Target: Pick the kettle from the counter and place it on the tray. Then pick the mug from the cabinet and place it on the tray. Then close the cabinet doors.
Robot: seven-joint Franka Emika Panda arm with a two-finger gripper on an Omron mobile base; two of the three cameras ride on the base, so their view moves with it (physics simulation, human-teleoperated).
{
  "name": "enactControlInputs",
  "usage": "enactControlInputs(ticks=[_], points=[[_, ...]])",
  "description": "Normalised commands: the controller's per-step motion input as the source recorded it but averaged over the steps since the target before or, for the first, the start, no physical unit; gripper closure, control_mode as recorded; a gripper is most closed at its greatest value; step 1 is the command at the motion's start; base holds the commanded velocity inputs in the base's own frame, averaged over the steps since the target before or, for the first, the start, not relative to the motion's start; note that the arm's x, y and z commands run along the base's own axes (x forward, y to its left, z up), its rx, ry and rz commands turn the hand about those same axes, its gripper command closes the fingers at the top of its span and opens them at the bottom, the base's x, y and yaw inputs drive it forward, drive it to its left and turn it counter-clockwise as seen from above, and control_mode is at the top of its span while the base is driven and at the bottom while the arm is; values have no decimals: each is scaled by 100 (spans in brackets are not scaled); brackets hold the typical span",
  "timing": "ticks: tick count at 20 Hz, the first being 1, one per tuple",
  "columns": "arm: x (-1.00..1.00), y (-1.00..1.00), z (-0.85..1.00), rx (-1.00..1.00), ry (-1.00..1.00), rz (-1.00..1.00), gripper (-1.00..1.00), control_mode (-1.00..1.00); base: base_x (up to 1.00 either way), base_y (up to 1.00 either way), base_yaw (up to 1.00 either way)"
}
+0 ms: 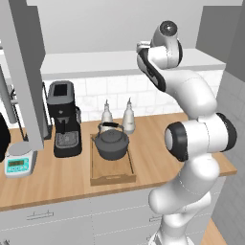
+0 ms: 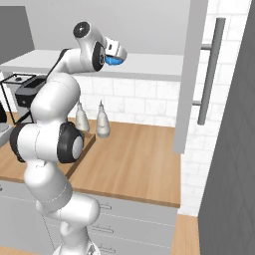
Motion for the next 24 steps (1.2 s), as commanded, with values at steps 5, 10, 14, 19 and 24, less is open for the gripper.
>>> enactControlInputs(ticks=[5,10,14,19,24], points=[[0,0,-7,0,0,0,100,-100,0,0,0],[0,0,0,-1,0,0,100,-100,0,0,0],[0,0,-1,0,0,2,100,-100,0,0,0],[-4,0,0,0,0,8,100,-100,0,0,0],[-47,-1,1,0,-2,21,100,-100,0,0,0]])
